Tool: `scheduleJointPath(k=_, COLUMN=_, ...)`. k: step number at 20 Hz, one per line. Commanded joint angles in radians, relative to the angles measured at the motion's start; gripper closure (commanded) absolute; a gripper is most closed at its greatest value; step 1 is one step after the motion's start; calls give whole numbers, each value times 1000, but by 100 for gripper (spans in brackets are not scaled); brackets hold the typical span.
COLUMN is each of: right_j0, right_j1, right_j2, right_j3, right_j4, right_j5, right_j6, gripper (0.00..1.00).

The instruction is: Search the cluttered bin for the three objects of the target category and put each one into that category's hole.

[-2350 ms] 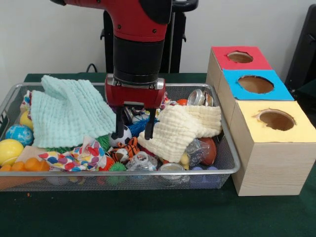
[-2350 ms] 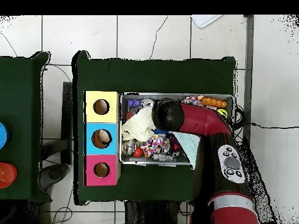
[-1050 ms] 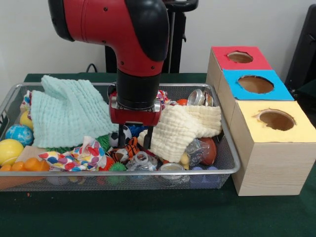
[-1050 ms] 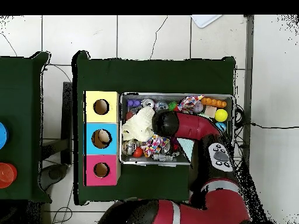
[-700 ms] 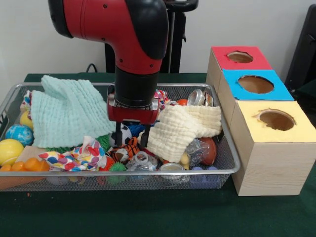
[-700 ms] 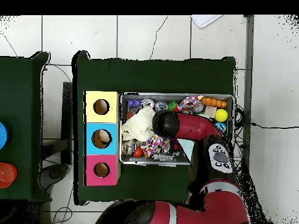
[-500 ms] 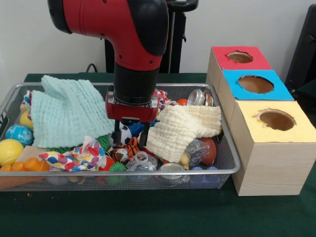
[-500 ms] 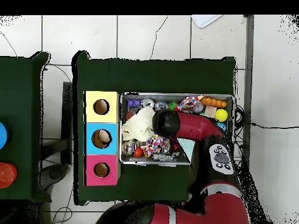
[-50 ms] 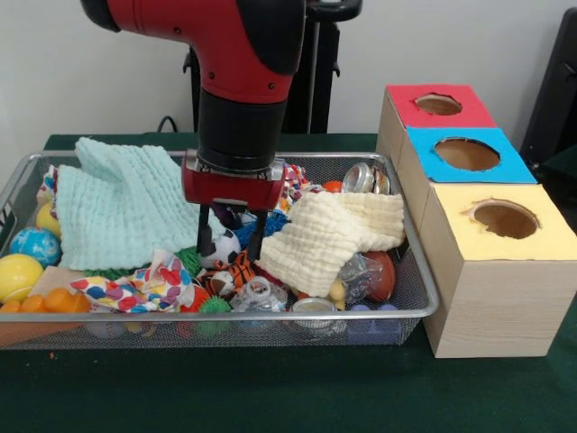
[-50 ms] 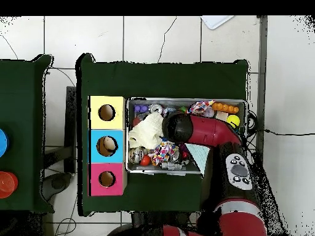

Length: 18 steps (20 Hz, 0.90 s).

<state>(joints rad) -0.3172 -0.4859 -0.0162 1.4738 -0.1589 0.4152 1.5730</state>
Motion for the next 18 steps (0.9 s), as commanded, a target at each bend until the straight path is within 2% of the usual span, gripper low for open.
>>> scheduleJointPath(k=1, right_j0=-55, right_j1=10, right_j2=100, right_j3=110, right_j4=-24, right_j5=-44, right_j6=66, gripper=0)
scheduleJointPath(k=10, right_j0=-92, right_j1=38, right_j2=144, right_j3=106, right_j4=-26, right_j5=-84, right_j6=69, gripper=0)
scheduleJointPath(k=18, right_j0=-92, right_j1=36, right_j2=150, right_j3=105, right_j4=-10, right_j5=-56, right_j6=88, gripper=0)
